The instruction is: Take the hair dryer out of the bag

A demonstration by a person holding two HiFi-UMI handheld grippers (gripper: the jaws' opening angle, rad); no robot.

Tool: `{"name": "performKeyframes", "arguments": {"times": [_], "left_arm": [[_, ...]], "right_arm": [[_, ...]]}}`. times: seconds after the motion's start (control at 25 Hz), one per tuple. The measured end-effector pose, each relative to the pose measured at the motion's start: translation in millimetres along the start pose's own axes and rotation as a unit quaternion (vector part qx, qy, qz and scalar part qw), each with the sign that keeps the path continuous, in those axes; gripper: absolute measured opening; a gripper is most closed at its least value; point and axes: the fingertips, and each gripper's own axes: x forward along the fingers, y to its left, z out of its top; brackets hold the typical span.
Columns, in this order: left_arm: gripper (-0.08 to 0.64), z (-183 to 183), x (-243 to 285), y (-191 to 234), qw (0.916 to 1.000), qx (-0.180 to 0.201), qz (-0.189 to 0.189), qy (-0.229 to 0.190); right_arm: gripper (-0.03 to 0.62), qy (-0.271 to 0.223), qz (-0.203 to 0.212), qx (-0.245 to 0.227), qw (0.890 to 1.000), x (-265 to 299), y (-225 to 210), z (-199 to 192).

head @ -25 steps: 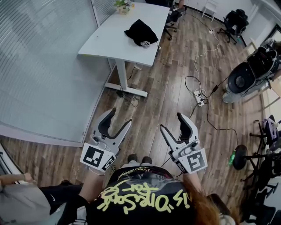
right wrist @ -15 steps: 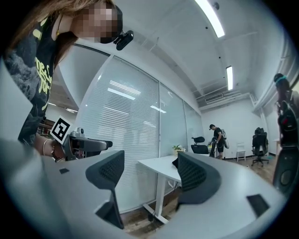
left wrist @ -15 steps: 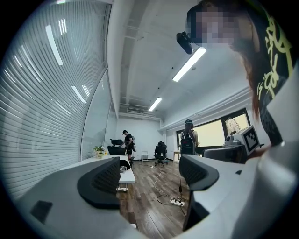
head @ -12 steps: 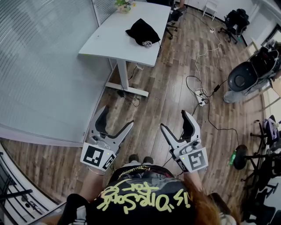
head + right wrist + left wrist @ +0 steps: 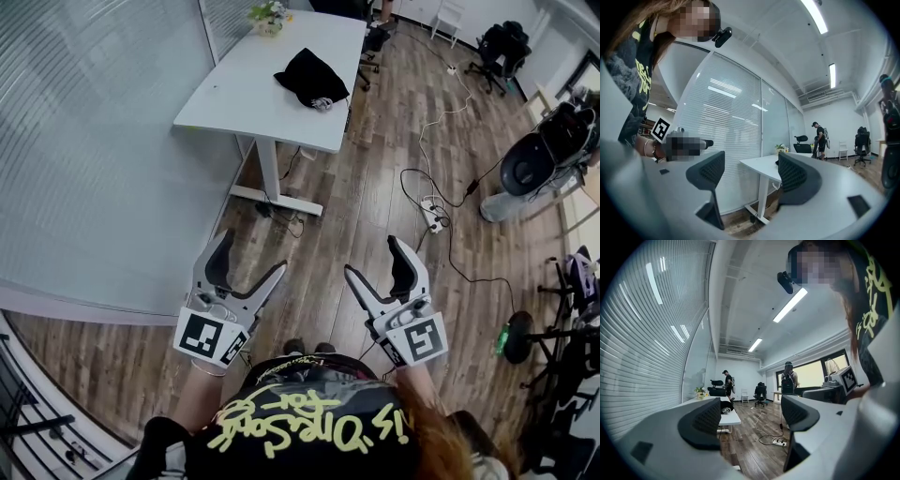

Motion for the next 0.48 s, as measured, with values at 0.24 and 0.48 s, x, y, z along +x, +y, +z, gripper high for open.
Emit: {"name": "performKeyframes", "arguments": {"times": [0.24, 0.48], "left_arm": [[0.4, -4.4, -14.4, 14.8, 1.0, 0.0, -0.008, 0.006], [0.4, -17.8, -12.2, 22.1, 0.9998, -0.012, -0.006, 0.012]], "right_arm": [[0.337, 0.0, -0.012, 0.002, 1.0, 5.7, 18.9, -3.5], [0.337, 0.019, -0.02, 0.006, 1.0, 5.4, 15.4, -19.0]]}}
